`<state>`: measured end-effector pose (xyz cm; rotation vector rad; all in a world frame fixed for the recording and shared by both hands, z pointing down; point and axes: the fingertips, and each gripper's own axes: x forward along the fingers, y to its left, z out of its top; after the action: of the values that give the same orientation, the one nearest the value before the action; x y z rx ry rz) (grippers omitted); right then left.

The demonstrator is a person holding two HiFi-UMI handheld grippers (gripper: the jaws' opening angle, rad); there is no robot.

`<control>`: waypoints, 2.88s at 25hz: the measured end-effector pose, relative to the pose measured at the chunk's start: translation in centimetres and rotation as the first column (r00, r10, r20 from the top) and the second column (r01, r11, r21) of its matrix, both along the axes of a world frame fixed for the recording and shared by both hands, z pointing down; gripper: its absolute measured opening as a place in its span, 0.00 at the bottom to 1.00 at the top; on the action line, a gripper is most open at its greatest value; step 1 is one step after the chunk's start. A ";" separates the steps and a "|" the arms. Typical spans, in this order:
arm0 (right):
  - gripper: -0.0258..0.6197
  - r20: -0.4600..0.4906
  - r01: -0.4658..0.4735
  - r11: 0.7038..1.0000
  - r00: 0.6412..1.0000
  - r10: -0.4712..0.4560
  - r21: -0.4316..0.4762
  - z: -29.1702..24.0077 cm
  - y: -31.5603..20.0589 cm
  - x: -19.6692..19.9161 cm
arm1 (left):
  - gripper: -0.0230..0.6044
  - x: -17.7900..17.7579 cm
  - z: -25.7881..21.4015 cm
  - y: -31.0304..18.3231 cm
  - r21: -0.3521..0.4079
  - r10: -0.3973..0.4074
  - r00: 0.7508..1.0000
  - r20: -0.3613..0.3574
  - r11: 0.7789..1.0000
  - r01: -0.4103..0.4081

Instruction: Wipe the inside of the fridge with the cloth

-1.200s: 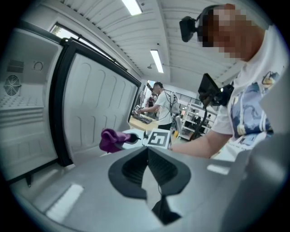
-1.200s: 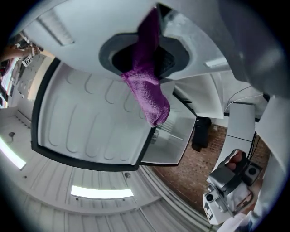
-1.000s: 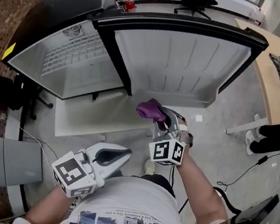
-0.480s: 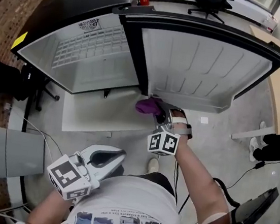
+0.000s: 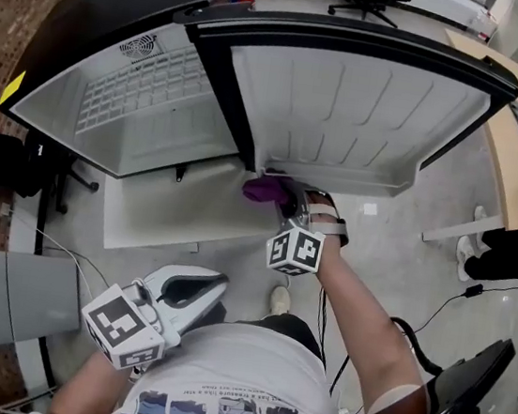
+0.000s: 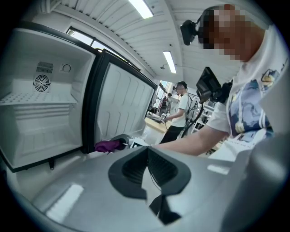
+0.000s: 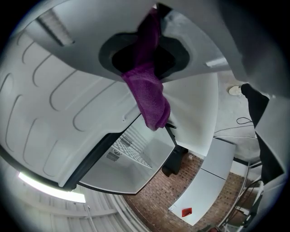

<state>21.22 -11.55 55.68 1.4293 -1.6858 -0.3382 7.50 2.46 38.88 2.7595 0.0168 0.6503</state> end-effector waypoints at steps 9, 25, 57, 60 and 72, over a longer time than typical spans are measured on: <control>0.12 0.043 -0.042 0.999 0.998 0.043 -0.028 0.7 1.0 2.0 | 0.05 1.6 0.1 0.2 0.004 0.031 1.000 0.004 1.000 -0.031; 0.12 0.081 -0.127 0.991 0.988 0.129 -0.031 1.1 4.5 8.0 | 0.05 5.5 0.6 2.2 0.034 0.096 0.995 0.021 0.995 -0.097; 0.12 0.087 -0.396 0.914 0.911 0.403 -0.093 1.8 15.1 22.5 | 0.05 11.5 0.2 5.3 0.044 0.233 0.972 0.011 0.971 -0.233; 0.12 0.092 -0.428 0.896 0.894 0.439 -0.117 2.1 16.8 23.3 | 0.05 11.2 0.5 5.7 0.023 0.230 0.973 0.018 0.973 -0.230; 0.12 0.488 -0.588 0.774 0.617 0.617 -0.235 1.8 21.3 23.0 | 0.05 7.5 2.2 5.2 -0.024 0.116 0.991 0.073 0.993 -0.114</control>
<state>44.24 9.77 57.49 2.0850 -1.4687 0.5508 15.03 7.63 41.08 2.7295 0.1662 0.7777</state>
